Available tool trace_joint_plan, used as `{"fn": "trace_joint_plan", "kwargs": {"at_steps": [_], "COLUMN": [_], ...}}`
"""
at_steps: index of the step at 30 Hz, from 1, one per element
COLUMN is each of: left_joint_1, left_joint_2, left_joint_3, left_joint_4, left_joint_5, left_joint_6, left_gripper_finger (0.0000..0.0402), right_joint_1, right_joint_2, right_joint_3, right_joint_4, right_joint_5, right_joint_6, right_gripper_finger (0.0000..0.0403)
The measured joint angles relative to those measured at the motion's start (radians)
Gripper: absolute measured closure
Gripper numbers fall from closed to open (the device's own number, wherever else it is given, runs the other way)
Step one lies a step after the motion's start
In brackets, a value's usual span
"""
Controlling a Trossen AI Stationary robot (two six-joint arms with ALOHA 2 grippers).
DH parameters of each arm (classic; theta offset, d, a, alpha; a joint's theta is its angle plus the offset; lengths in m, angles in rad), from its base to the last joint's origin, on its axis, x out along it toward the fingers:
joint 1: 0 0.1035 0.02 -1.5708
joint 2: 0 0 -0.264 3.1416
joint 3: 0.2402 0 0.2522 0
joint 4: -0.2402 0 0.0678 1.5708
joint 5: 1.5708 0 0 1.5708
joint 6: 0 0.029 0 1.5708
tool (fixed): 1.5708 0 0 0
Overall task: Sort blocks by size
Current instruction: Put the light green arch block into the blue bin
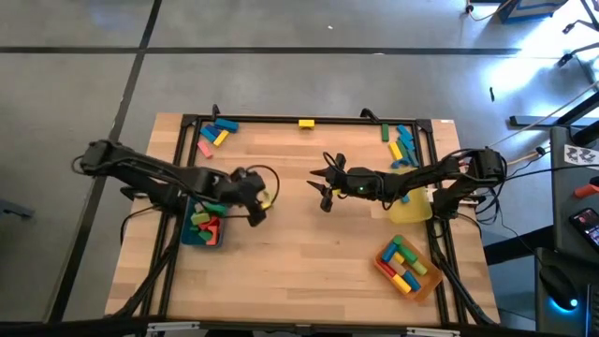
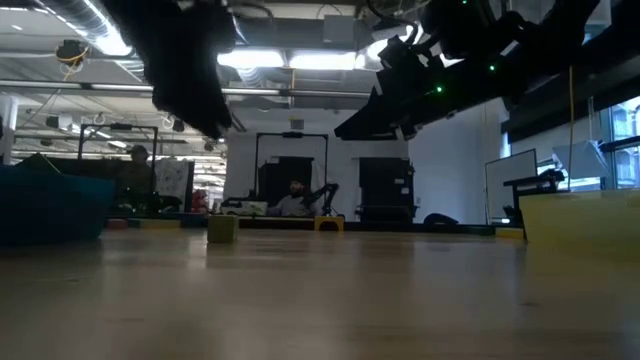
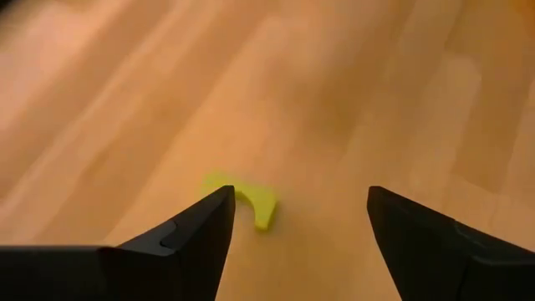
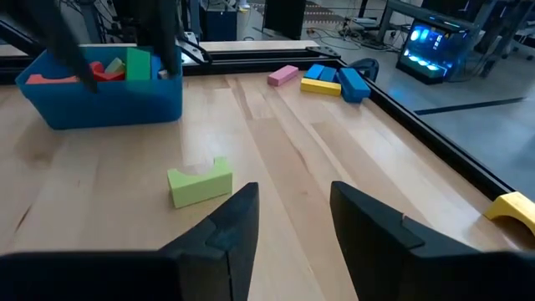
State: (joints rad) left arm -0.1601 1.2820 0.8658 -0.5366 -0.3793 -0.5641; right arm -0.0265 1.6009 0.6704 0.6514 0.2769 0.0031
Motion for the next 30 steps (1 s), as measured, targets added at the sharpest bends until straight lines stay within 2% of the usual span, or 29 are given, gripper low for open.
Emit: {"fn": "trace_joint_plan", "kwargs": {"at_steps": [13,20,30], "left_joint_1": [0.030,0.056,0.097], "left_joint_2": [0.202,0.255,0.322], "left_joint_3": [0.000,0.000,0.000], "left_joint_4": [0.066,0.074,0.083], "left_joint_5": [0.002,0.043,0.045], "left_joint_6": [-0.051,-0.101,-0.148], "left_gripper_finger": [0.0145,0.0145,0.0144], "right_joint_1": [0.000,0.000,0.000], "right_joint_2": [0.001,0.001,0.001], "right_joint_3": [0.000,0.000,0.000], "right_joint_4": [-0.006,-0.029,-0.028], "right_joint_5": [-0.001,-0.001,-0.001], "right_joint_6": [0.000,-0.001,-0.001], "right_gripper_finger": [0.0251,0.0251,0.0252]}}
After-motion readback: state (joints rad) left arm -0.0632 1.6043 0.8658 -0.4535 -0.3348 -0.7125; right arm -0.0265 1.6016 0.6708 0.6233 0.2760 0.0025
